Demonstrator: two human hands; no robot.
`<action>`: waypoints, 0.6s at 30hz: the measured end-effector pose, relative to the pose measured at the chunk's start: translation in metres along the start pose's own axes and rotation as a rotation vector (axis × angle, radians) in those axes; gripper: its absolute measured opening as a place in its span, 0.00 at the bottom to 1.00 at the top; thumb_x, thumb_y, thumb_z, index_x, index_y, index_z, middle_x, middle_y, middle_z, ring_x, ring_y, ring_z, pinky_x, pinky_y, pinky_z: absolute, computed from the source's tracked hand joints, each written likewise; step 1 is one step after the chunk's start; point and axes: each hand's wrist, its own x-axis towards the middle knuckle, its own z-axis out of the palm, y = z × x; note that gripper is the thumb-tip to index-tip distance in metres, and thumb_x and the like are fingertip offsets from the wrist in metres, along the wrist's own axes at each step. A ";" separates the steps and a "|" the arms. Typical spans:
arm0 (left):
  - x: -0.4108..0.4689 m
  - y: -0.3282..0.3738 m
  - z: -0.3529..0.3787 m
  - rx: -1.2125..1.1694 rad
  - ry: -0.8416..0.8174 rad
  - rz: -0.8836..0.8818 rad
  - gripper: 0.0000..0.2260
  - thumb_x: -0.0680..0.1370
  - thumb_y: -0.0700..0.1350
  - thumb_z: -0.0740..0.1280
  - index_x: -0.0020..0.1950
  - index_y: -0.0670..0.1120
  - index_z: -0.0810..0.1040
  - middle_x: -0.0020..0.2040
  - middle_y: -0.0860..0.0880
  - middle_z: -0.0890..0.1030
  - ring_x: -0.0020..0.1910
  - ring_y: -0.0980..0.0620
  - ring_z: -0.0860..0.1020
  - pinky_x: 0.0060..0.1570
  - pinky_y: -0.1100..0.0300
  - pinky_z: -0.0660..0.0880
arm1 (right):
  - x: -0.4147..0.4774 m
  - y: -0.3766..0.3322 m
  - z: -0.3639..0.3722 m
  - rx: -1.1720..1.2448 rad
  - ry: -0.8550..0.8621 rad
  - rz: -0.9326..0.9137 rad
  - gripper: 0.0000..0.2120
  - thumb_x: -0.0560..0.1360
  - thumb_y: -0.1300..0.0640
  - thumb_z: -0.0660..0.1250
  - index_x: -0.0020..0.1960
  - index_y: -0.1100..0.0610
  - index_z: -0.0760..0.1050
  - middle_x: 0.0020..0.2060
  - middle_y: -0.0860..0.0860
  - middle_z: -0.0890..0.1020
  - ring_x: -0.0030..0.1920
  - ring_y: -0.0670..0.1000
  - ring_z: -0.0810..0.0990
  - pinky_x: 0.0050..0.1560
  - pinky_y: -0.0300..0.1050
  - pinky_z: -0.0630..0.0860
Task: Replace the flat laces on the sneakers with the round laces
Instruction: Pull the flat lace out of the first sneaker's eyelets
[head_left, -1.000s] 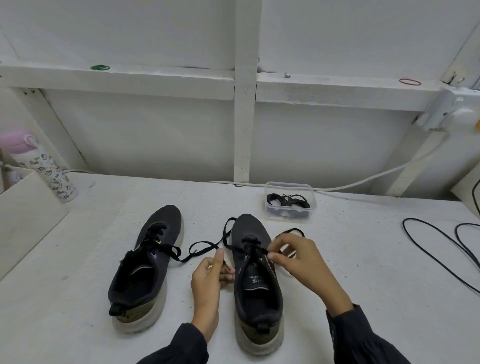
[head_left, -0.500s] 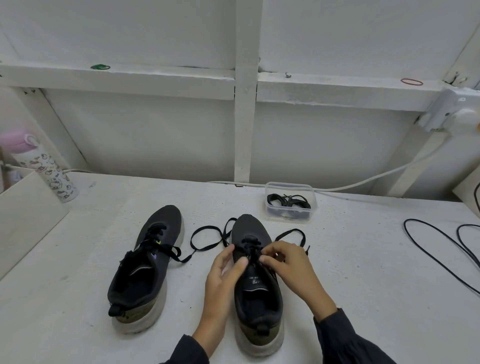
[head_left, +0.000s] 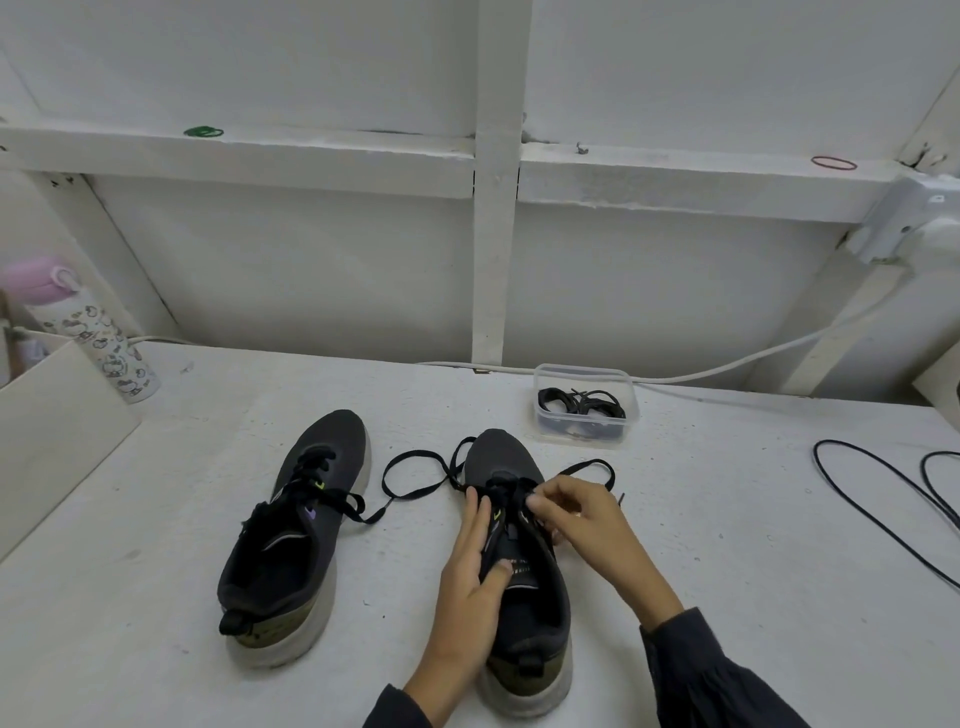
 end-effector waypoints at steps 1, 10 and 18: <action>0.000 0.000 0.000 0.002 0.000 0.000 0.31 0.78 0.30 0.60 0.72 0.59 0.58 0.77 0.63 0.55 0.75 0.66 0.56 0.75 0.63 0.57 | -0.001 0.001 -0.004 0.045 -0.036 0.023 0.02 0.74 0.57 0.73 0.43 0.54 0.82 0.37 0.50 0.84 0.38 0.46 0.80 0.46 0.51 0.79; -0.001 -0.001 0.001 -0.030 0.008 -0.006 0.32 0.78 0.29 0.59 0.70 0.62 0.60 0.76 0.66 0.55 0.75 0.66 0.57 0.76 0.58 0.58 | 0.004 0.000 0.000 0.113 0.027 -0.002 0.04 0.77 0.62 0.66 0.42 0.59 0.75 0.33 0.56 0.80 0.33 0.51 0.78 0.38 0.53 0.76; 0.000 0.000 0.000 -0.026 0.002 -0.010 0.30 0.78 0.28 0.59 0.73 0.56 0.61 0.77 0.62 0.56 0.74 0.67 0.57 0.73 0.68 0.58 | 0.002 -0.002 -0.013 0.230 -0.124 0.079 0.04 0.73 0.62 0.73 0.46 0.63 0.82 0.38 0.56 0.83 0.36 0.49 0.81 0.38 0.42 0.79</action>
